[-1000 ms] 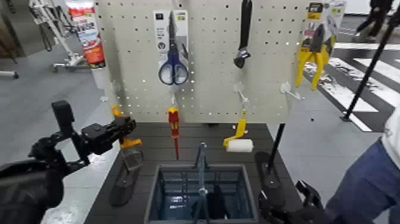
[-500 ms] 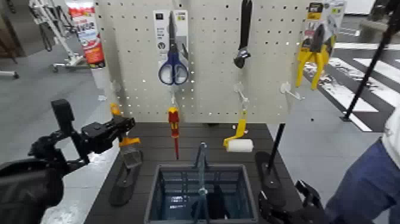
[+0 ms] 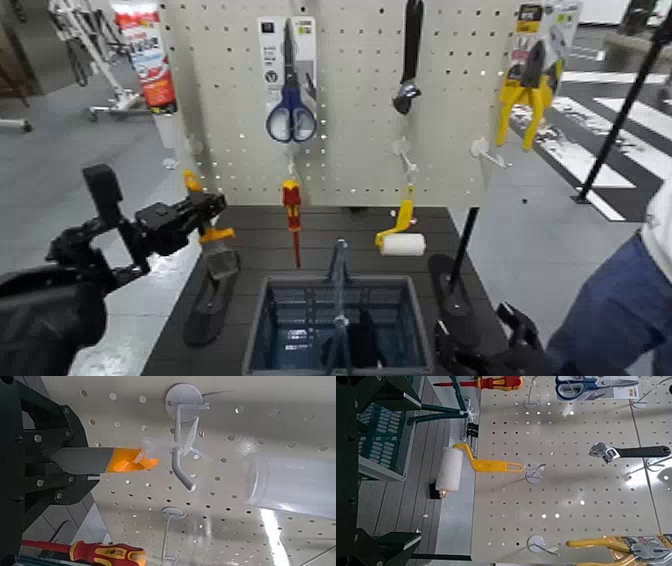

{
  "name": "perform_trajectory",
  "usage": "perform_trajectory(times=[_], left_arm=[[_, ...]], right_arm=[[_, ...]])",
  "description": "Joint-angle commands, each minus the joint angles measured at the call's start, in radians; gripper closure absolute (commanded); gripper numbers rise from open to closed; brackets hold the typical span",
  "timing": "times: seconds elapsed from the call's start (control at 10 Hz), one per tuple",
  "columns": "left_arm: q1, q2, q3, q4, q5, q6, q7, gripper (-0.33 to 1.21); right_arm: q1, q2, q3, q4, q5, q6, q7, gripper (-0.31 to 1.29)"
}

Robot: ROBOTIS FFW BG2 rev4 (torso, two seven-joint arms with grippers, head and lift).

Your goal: Put the yellow paint brush into the crate.

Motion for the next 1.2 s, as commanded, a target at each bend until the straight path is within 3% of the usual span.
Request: perform_trajectory(times=[0.1, 0.5, 1.2], left_arm=[[0.045, -0.021, 0.033, -0.1, -0.005, 0.037, -0.003, 1.11], [0.12, -0.042, 0.065, -0.264, -0.008, 0.103, -0.005, 1.11], [0.155, -0.084, 0.048, -0.385, 0.015, 0.146, -0.005, 1.11]], right_arm=[[0.006, 0.0, -0.008, -0.003, -0.001, -0.003, 0.0, 0.15], [0.014, -0.002, -0.014, -0.008, -0.003, -0.003, -0.002, 0.15], [0.019, -0.007, -0.014, -0.014, -0.001, -0.003, -0.006, 0.14]])
